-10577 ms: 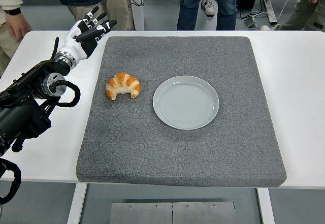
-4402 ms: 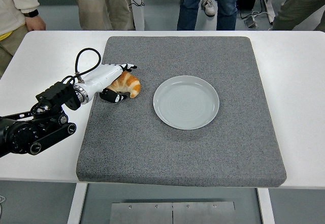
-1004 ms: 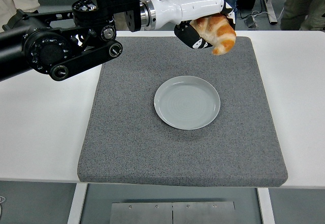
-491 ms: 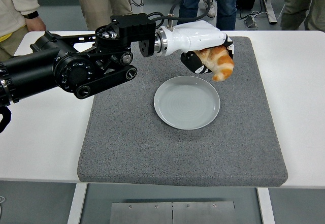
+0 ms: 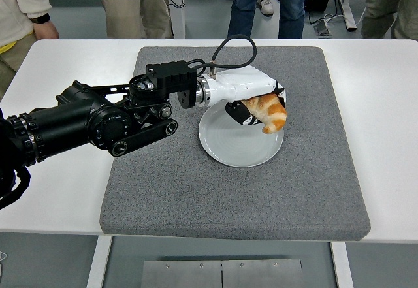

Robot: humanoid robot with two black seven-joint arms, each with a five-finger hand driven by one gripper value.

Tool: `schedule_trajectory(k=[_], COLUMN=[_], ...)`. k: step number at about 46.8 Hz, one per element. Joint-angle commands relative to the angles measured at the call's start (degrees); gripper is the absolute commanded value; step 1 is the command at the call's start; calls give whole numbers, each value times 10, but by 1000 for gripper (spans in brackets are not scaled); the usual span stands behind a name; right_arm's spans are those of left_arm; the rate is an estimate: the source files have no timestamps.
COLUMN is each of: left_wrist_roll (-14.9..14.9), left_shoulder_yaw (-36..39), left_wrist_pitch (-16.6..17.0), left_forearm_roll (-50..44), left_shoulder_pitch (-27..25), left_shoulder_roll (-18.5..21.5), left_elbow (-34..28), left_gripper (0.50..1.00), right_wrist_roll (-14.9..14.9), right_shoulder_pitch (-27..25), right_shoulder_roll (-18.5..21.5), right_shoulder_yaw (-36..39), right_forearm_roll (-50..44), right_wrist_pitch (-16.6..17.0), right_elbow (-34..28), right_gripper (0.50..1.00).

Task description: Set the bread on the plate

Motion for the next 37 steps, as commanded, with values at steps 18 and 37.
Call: schedule_trajectory(k=[18, 37], left_wrist_roll=[-1, -8], left_shoulder_yaw=[8, 56], left_wrist_pitch=[10, 46], left_forearm_roll=[1, -8], left_shoulder_pitch=[35, 42], left_shoulder_roll=[-7, -26], left_elbow=[32, 67], left_gripper=[500, 500], right_wrist_roll=[0, 0], right_shoulder_pitch=[0, 0], right_shoulder_roll=[0, 0], right_shoulder_yaw=[0, 0], right_forearm_roll=[0, 0], right_wrist_pitch=[0, 0], right_elbow=[0, 0], right_gripper=[1000, 1000])
